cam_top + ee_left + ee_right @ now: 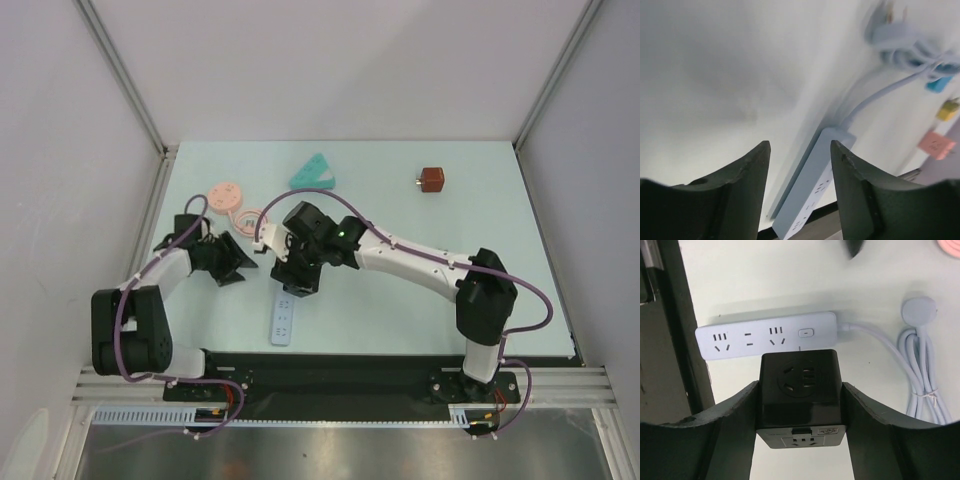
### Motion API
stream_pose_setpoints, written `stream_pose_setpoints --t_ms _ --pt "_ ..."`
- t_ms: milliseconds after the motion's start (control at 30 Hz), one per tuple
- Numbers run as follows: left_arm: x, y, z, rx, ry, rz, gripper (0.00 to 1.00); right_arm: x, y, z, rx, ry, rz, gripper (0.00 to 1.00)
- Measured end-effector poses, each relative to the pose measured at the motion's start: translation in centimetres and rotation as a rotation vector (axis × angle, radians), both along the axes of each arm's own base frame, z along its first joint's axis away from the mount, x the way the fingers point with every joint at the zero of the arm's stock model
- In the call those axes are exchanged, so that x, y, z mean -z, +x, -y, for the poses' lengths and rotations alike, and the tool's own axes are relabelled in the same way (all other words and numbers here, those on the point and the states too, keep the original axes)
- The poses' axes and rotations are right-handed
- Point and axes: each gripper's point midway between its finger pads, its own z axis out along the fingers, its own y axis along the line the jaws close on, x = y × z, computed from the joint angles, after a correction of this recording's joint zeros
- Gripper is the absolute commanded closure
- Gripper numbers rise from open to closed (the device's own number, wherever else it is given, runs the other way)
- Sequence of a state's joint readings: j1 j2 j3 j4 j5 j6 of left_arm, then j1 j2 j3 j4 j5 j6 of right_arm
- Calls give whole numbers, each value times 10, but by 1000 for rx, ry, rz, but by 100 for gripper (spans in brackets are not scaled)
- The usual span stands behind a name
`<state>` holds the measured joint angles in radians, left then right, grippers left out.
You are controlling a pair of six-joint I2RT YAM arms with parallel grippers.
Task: Insert the plug
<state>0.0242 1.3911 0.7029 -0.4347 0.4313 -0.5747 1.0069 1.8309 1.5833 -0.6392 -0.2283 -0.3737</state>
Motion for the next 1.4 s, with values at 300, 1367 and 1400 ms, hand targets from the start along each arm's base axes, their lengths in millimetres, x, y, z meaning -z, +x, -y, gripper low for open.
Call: stream_pose_setpoints --t_ms 300,1367,1400 --pt "-13 24 -7 -88 -171 34 3 -13 -2 -31 -167 -22 81 100" --pt "8 46 -84 -466 -213 -25 5 53 -29 -35 -200 -358 -65 100" --pt "8 46 -85 -468 -212 -25 4 55 -29 -35 -197 -362 -69 100"
